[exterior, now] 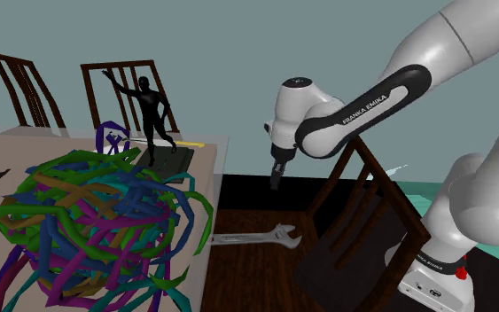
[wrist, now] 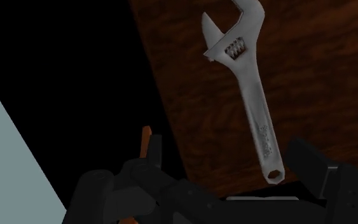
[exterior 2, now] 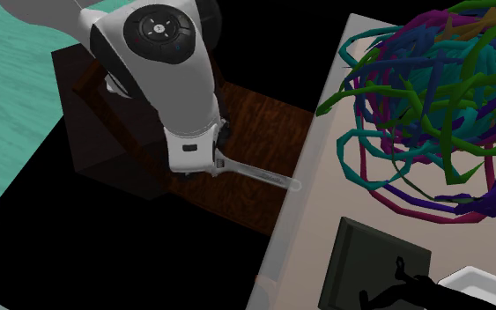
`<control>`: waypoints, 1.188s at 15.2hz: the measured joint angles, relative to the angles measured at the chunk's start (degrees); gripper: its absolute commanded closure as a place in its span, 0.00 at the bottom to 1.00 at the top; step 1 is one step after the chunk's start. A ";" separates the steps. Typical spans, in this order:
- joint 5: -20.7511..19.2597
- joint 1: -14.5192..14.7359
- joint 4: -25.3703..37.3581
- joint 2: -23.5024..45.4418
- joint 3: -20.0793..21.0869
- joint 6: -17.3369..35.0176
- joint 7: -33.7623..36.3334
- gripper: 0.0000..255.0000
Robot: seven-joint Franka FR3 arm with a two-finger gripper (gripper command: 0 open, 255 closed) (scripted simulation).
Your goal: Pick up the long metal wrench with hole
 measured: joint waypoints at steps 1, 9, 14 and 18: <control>-0.55 0.23 0.66 2.58 0.35 1.68 0.06 0.00; -5.92 3.00 4.99 19.39 1.90 11.83 0.81 0.00; -10.18 6.18 9.09 29.91 1.19 16.74 1.80 0.00; -12.34 8.25 11.68 35.88 0.11 19.52 2.21 0.00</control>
